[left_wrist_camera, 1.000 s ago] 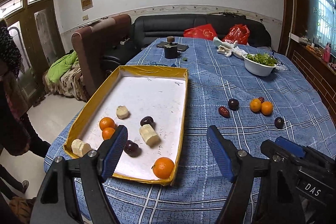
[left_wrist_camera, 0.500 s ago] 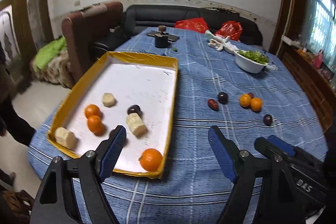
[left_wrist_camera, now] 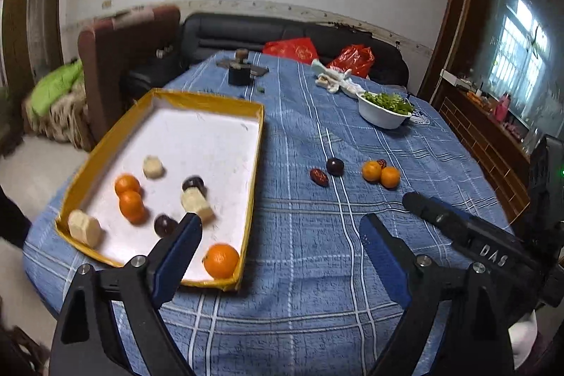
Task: Organize fruits
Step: 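Move both open tools back to the fruit on the cloth, then close the right tool around a dark plum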
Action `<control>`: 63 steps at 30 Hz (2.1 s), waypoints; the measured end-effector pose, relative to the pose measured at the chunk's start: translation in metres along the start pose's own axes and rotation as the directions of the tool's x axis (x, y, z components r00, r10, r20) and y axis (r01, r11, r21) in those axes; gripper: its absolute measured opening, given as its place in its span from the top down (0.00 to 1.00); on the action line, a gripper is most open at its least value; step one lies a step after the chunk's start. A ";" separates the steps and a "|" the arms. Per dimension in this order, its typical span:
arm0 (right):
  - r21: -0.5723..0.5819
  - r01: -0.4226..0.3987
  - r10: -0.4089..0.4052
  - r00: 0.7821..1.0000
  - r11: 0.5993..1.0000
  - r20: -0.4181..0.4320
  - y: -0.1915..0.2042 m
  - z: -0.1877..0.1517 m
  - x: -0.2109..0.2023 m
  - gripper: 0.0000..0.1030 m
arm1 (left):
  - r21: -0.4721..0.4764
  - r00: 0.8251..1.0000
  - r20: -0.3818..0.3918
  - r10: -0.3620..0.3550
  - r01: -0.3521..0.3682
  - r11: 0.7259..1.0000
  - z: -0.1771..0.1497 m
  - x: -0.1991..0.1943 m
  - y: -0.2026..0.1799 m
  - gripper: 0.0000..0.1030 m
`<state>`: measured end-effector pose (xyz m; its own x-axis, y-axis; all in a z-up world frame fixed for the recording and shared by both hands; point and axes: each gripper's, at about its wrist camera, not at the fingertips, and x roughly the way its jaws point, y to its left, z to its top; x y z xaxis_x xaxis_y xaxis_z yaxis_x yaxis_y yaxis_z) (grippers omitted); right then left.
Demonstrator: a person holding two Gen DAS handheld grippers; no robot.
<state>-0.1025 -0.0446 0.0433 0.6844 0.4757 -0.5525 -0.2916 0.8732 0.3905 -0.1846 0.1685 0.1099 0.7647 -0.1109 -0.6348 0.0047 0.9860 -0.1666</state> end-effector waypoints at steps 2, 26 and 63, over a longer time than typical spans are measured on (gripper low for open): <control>-0.011 0.012 -0.012 1.000 1.000 0.009 -0.001 0.005 -0.004 0.39 | -0.010 1.000 0.009 0.027 -0.027 1.000 0.000 -0.002 0.005 0.12; -0.004 0.205 -0.204 0.976 0.979 -0.071 -0.079 0.027 0.016 0.36 | -0.052 0.991 -0.135 -0.025 0.019 0.998 -0.012 0.047 0.009 0.12; -0.135 0.139 -0.141 0.990 0.981 -0.009 -0.051 0.055 0.012 0.72 | 0.012 1.000 0.028 0.014 -0.015 1.000 0.051 -0.020 0.010 0.04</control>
<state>-0.0428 -0.0890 0.0568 0.7128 0.3483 -0.6087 -0.2811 0.9371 0.2070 -0.1665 0.1867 0.1596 0.7824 -0.0931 -0.6158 0.0011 0.9890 -0.1482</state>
